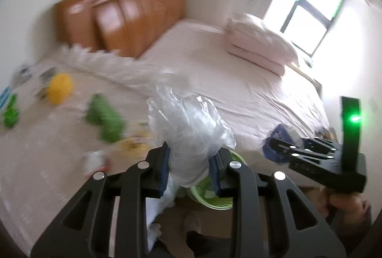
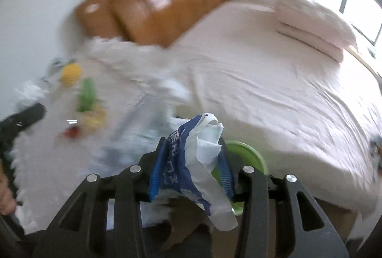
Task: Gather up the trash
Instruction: 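Carry both items to the wastebasket and release them from both tools, then return to the bed and grasp the foil packet with the left tool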
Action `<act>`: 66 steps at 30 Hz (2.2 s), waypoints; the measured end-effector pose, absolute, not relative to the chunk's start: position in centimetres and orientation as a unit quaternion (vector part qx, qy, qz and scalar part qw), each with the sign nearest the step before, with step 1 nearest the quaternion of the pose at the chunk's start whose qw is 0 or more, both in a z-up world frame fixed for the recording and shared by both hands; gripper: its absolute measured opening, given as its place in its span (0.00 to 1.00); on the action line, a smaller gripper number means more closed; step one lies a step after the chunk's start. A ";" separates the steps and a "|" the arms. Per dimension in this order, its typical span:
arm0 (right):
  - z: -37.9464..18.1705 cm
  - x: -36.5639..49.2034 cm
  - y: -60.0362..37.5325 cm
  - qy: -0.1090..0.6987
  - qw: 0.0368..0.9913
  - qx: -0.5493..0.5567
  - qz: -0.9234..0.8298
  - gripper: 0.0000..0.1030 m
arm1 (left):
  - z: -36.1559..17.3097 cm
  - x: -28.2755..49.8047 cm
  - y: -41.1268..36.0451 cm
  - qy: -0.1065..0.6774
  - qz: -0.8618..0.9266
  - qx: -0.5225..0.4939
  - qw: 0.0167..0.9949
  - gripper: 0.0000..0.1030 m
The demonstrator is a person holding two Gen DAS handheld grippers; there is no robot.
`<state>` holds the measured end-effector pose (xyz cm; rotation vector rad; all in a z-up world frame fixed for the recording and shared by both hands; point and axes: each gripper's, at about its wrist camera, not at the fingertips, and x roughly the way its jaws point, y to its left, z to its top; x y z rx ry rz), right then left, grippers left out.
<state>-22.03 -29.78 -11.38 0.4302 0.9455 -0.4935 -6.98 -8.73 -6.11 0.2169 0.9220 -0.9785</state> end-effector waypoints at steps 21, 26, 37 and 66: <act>-18.2 -30.8 -41.8 0.455 0.775 0.294 -0.325 0.97 | -8.0 -16.3 -21.2 0.429 -0.511 0.184 0.722 0.27; -15.7 -33.7 -44.1 0.426 0.782 0.291 -0.349 0.97 | -9.1 -17.9 -23.8 0.432 -0.525 0.201 0.705 0.27; -14.1 -34.8 -45.6 0.412 0.787 0.294 -0.352 0.97 | -9.7 -18.9 -24.8 0.438 -0.523 0.201 0.702 0.92; -7.1 -17.8 -28.2 0.366 0.899 0.176 -0.164 0.98 | -4.7 -6.4 -1.8 0.405 -0.277 0.095 0.866 0.92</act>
